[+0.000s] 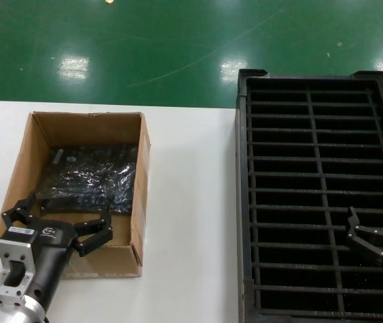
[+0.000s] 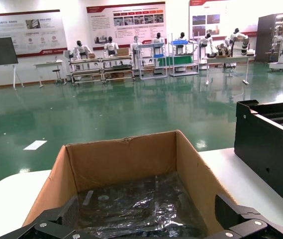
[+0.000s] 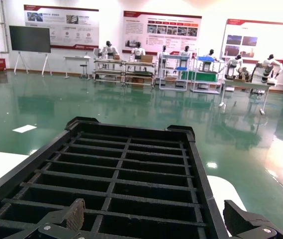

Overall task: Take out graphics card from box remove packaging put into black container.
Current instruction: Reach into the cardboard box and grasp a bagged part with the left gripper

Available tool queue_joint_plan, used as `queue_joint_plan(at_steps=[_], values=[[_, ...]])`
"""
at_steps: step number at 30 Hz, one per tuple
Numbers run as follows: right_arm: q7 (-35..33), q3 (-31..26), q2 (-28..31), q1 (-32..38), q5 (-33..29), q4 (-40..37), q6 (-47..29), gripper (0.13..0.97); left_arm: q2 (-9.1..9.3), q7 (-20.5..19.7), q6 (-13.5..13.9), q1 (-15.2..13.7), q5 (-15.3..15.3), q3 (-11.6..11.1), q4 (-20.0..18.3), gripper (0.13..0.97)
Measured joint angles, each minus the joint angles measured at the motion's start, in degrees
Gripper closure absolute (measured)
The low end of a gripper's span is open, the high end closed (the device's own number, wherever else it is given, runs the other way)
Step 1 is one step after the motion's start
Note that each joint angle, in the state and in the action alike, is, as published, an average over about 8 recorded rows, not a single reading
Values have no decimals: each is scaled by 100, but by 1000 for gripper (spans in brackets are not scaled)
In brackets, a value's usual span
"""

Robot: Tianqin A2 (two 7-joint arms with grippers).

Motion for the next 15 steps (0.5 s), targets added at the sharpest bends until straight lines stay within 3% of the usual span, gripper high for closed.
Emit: queue_joint_plan(at_steps=[10, 13, 15], values=[[0, 0, 0, 0, 0, 0, 0, 129, -19, 44, 16, 2, 38, -1, -12, 132], [0, 0, 0, 0, 0, 0, 0, 129, -158, 123, 44, -21, 146, 48, -40, 132], [0, 0, 0, 0, 0, 0, 0, 129, -350, 190, 96, -66, 277, 114, -65, 132]])
